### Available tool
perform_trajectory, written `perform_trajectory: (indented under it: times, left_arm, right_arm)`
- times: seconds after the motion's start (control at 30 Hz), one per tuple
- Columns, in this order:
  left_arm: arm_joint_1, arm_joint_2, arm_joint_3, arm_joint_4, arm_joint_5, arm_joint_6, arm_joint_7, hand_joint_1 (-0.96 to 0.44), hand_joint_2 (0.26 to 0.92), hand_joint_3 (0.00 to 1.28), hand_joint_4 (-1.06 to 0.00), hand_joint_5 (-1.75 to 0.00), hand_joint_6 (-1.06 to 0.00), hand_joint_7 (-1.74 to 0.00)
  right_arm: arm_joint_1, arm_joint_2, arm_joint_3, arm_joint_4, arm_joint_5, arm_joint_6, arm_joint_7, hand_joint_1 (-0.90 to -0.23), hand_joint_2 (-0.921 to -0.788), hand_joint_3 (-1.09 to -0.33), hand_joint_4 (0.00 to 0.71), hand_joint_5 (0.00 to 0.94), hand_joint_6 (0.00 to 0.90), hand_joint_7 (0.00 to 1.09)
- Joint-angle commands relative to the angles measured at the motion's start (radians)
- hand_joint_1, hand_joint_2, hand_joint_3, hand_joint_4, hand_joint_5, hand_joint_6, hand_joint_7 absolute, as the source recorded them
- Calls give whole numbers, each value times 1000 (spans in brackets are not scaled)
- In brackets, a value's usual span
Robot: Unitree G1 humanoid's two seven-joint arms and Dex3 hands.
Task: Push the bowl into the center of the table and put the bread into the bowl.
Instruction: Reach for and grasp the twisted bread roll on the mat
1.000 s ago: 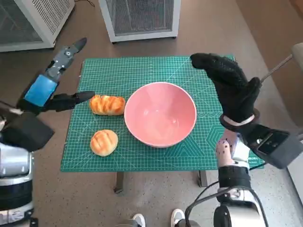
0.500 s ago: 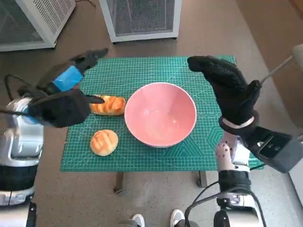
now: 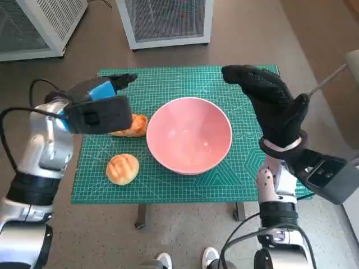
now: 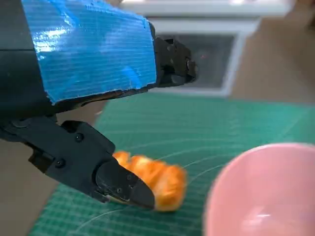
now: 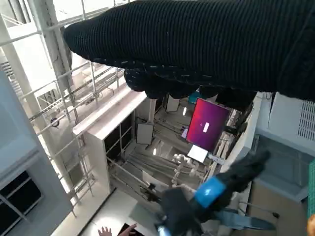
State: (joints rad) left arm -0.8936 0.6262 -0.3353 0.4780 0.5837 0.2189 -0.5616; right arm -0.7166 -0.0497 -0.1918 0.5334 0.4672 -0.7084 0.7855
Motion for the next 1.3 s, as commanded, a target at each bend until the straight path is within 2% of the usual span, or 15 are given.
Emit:
perform_trajectory:
  times: [0.03, 0.27, 0.4, 0.8, 0.93, 1.1, 1.3]
  left_arm:
    - [-35, -16, -27, 59, 23, -1, -4, -147, 707, 1, -80, 0, -215, -59]
    - [-43, -18, -31, 77, 23, -8, 1, -148, 707, 1, -78, 0, -223, -50]
    - [-71, -63, -70, 275, 46, -41, 68, -152, 708, 1, -77, 0, -230, -46]
    - [-132, -124, -129, 601, 70, -157, 203, -132, 723, 7, -90, -7, -253, -38]
    - [-117, -141, -154, 647, 86, -199, 267, -156, 739, 14, -112, -12, -268, -38]
    - [-100, -156, -204, 719, 138, -271, 414, -194, 769, 24, -177, -32, -311, -52]
    - [-94, -167, -242, 780, 176, -324, 544, -154, 841, 32, -338, -46, -477, -104]
  right_arm:
    - [30, -4, 5, -1, -4, 11, -7, -537, -921, -572, 336, 10, 10, 781]
    - [30, -5, 6, -1, -4, 11, -8, -537, -921, -572, 336, 9, 10, 781]
    - [48, -5, 9, -16, -11, 12, -17, -536, -921, -572, 336, 9, 3, 778]
    - [65, -12, 12, -24, -4, 11, -20, -538, -921, -569, 329, 5, -1, 747]
    - [70, -12, 14, -31, -2, 14, -22, -538, -921, -570, 324, 2, -1, 738]
    - [79, -9, 19, -49, -2, 20, -30, -534, -921, -572, 323, 1, 0, 734]
    - [93, -6, 26, -75, -1, 33, -41, -530, -921, -575, 322, 1, 0, 732]
